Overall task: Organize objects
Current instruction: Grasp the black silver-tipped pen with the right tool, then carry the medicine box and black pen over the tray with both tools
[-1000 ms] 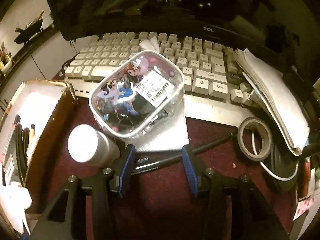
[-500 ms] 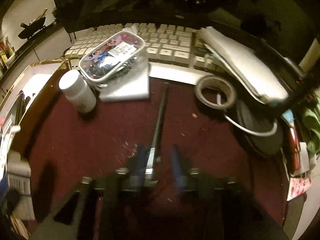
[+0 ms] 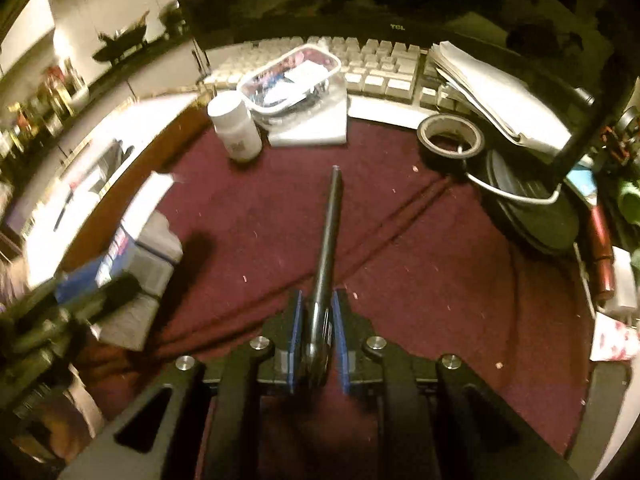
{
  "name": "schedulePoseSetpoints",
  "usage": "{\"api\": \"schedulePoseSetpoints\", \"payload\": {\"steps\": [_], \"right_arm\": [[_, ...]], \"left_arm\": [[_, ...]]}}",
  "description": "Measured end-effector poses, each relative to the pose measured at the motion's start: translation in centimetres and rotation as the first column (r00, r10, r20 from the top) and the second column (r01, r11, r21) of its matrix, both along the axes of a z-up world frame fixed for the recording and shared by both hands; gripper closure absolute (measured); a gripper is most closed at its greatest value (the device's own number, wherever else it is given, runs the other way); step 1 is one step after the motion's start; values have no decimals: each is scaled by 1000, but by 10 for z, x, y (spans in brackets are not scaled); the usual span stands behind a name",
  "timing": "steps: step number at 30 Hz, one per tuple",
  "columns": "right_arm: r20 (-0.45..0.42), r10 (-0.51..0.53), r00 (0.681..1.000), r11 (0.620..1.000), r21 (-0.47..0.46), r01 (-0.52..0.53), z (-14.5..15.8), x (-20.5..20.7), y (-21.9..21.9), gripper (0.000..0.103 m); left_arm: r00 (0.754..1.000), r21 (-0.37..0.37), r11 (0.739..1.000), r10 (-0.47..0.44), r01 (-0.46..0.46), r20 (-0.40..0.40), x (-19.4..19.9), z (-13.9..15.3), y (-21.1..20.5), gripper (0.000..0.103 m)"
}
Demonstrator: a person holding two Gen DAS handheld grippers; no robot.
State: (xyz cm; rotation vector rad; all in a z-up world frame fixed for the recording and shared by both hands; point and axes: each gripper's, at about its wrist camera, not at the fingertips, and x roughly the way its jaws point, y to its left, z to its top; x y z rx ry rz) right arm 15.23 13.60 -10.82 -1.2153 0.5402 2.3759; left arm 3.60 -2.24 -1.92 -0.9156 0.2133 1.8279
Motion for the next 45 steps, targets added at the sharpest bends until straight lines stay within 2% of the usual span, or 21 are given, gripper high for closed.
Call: {"api": "schedulePoseSetpoints", "payload": {"steps": [1, 2, 4, 8, 10, 13, 15, 18, 25, 29, 33, 39, 45], "right_arm": [[-7, 2, 1000, 1000, 0, -2, -1, -1, -1, 72], [-10, 5, 1000, 1000, -3, -6, -3, -5, 3, 71], [-10, 3, 1000, 1000, -16, -3, -8, -9, 6, 71], [-32, -11, 999, 1000, 24, 12, -9, -3, 7, 72], [-22, -11, 1000, 998, 54, 12, -11, -1, 8, 90], [-20, -10, 1000, 998, 58, 11, -10, 7, 7, 96], [-22, 0, 1000, 999, 45, 1, -10, 12, 5, 96], [-115, 32, 993, 997, -62, -40, -2, 21, 6, 96], [-253, 70, 965, 993, -75, -92, 31, 14, -8, 96], [-288, 125, 949, 984, -89, -157, 41, -12, -20, 96], [-315, 194, 929, 965, -108, -238, 49, -46, -36, 96], [-316, 290, 903, 933, -117, -340, 58, -120, -58, 96], [-280, 300, 912, 929, -133, -346, 49, -191, -65, 96]], "left_arm": [[1000, -4, 1000, 0, 0, -3, 1, 0, 0, 68], [1000, -8, 1000, 2, -2, -5, 1, -1, 1, 68], [1000, -13, 1000, 7, -7, -7, 2, -2, 2, 68], [1000, -17, 1000, 16, -16, -4, 3, -2, 5, 68], [1000, -17, 1000, 17, -17, 4, 3, -3, 5, 68], [1000, -14, 1000, 17, -17, 21, 2, -2, 8, 68], [999, -6, 1000, 5, -5, 37, 2, 0, 9, 68], [998, 33, 999, 1, -3, 59, 0, 7, 2, 68], [993, 105, 993, 39, -51, 111, -20, 33, -20, 68], [989, 128, 985, 107, -120, 99, -38, 45, -39, 68], [974, 141, 966, 208, -219, 87, -67, 53, -61, 68], [915, 123, 906, 398, -404, 69, -126, 58, -98, 68], [874, 72, 871, 483, -486, 61, -166, 50, -112, 68]]}}
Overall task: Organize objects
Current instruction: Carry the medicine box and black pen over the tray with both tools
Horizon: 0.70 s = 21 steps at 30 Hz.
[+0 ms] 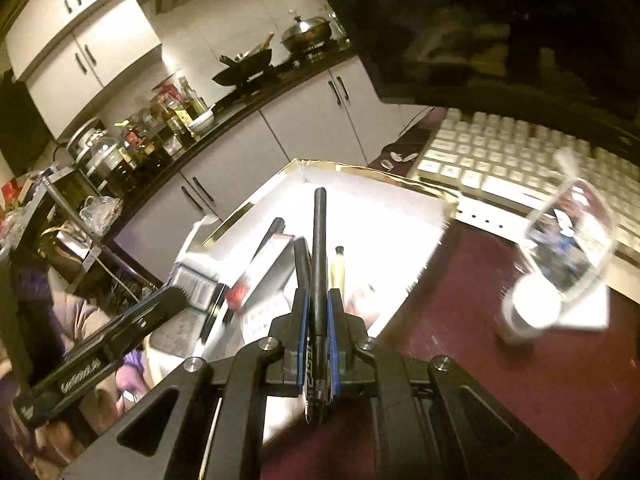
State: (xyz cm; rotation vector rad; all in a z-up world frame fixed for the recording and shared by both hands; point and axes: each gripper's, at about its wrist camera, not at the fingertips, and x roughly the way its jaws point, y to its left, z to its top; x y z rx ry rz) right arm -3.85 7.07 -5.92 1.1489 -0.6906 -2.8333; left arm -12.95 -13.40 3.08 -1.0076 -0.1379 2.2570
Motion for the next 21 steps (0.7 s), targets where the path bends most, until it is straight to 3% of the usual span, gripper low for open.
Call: {"api": "schedulePoseSetpoints", "payload": {"steps": [11, 21], "right_arm": [[55, 9, 998, 999, 30, -10, -35, -29, -4, 96], [46, 18, 999, 1000, -11, -18, -40, -28, -4, 95]], "left_arm": [[999, -58, 998, -3, 6, 51, -25, -29, 6, 68], [996, -109, 994, 23, -14, 84, -33, -39, 13, 68]]}}
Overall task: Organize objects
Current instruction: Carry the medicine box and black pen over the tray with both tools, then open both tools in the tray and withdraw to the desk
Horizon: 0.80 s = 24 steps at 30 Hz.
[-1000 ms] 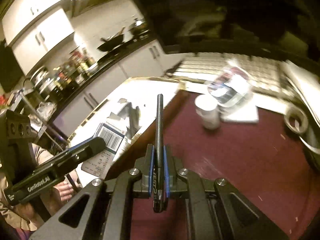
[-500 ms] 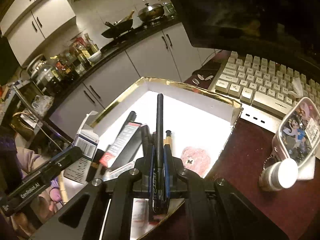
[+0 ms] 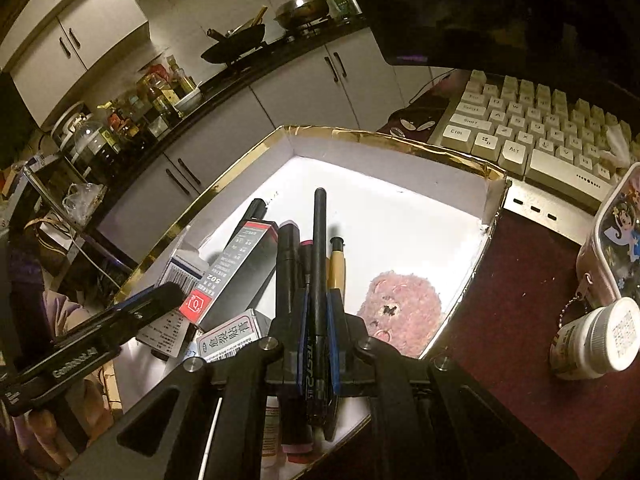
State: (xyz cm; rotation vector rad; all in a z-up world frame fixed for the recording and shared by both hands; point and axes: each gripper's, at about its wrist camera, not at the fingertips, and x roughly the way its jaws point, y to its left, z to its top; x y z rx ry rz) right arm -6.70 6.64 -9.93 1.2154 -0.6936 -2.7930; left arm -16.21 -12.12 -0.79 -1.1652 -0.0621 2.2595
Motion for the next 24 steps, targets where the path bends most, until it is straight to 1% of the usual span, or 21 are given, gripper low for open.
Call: {"api": "schedulePoseSetpoints", "payload": {"steps": [3, 5, 7, 9, 11, 12, 13, 14, 15, 16, 18, 19, 22, 24], "right_arm": [[-13, 0, 1000, 999, -45, -1, -1, 2, 1, 95], [-16, 4, 1000, 998, -57, -5, 0, 2, 1, 95], [-36, -1, 999, 998, -67, -1, 4, 4, 1, 95], [-77, 1, 997, 995, -103, -9, 10, 9, 2, 94], [-105, 2, 994, 989, -149, -18, 16, 14, 2, 78], [-101, 1, 995, 987, -160, -18, 19, 17, 2, 64], [-99, -2, 995, 986, -166, -15, 23, 23, 0, 62], [-108, 0, 994, 987, -158, -17, 27, 29, -1, 62], [-109, -5, 994, 993, -116, -8, 31, 39, -4, 62], [-95, -15, 995, 998, -55, 10, 32, 49, -8, 62], [-44, -32, 998, 999, 33, 34, 26, 72, -12, 62], [-18, -37, 999, 998, 41, 38, 20, 87, -12, 62], [11, -54, 998, 998, 18, 54, 7, 123, -4, 62], [31, -88, 996, 996, 35, 87, 0, 144, 5, 62]], "left_arm": [[1000, -11, 999, 30, -30, -5, 1, 3, -1, 68], [998, -17, 999, 50, -50, -24, 4, 9, -4, 67], [995, -22, 997, 79, -80, -62, 13, 19, -9, 59], [991, 4, 996, 94, -94, -93, 24, 28, -15, 57], [991, 41, 996, 82, -78, -110, 40, 35, -19, 57], [991, 58, 996, 73, -67, -115, 48, 37, -20, 56], [992, 71, 996, 56, -48, -116, 59, 38, -21, 54], [993, 69, 997, 33, -25, -115, 68, 38, -20, 52], [993, 55, 998, 0, 6, -114, 78, 37, -18, 52], [992, 46, 998, -35, 41, -117, 89, 36, -15, 52], [988, 38, 994, -100, 106, -119, 110, 32, -9, 52], [984, 32, 989, -136, 141, -117, 119, 30, -4, 52], [968, 31, 973, -225, 230, -108, 138, 26, 15, 52], [960, 21, 965, -257, 261, -115, 148, 26, 26, 52]]}}
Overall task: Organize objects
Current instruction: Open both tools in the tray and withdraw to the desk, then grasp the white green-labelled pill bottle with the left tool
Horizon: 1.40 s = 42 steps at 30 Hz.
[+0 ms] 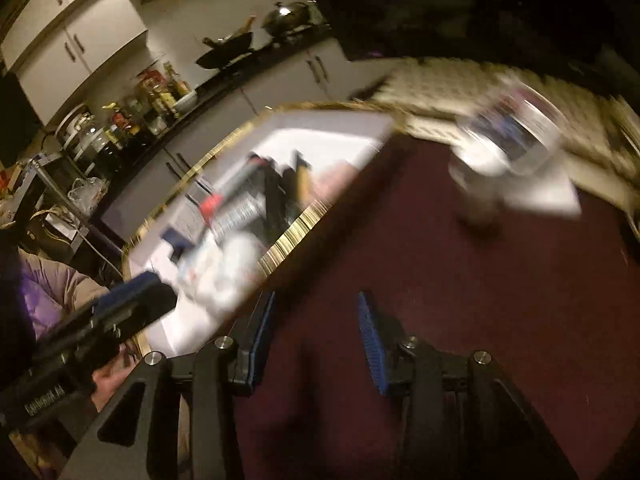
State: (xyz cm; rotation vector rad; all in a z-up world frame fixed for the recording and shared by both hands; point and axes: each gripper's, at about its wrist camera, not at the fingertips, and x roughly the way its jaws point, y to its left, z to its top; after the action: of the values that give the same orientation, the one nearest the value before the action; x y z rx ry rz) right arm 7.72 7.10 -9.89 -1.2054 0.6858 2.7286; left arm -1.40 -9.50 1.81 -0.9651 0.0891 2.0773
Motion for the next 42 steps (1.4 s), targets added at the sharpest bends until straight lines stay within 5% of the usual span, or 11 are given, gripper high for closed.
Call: {"api": "schedulePoseSetpoints", "payload": {"steps": [13, 20, 28, 37, 42], "right_arm": [[101, -241, 965, 936, 287, 204, -17, 67, 51, 62], [76, -223, 972, 951, 236, 200, -20, 74, 57, 60], [12, -203, 979, 976, 84, 201, -19, 82, 66, 46], [9, -195, 981, 978, 77, 194, -19, 81, 67, 43], [-1, -179, 984, 982, 58, 179, -19, 83, 68, 42]], "left_arm": [[992, -17, 992, -125, 125, -3, 33, 3, 62, 52], [989, -47, 988, -145, 144, -3, 30, -1, 89, 52], [991, -50, 990, -130, 131, 19, 2, -1, 112, 52], [985, -113, 978, -171, 173, 24, -20, -13, 186, 52], [992, -121, 985, -124, 122, -11, -21, -23, 209, 52]]}}
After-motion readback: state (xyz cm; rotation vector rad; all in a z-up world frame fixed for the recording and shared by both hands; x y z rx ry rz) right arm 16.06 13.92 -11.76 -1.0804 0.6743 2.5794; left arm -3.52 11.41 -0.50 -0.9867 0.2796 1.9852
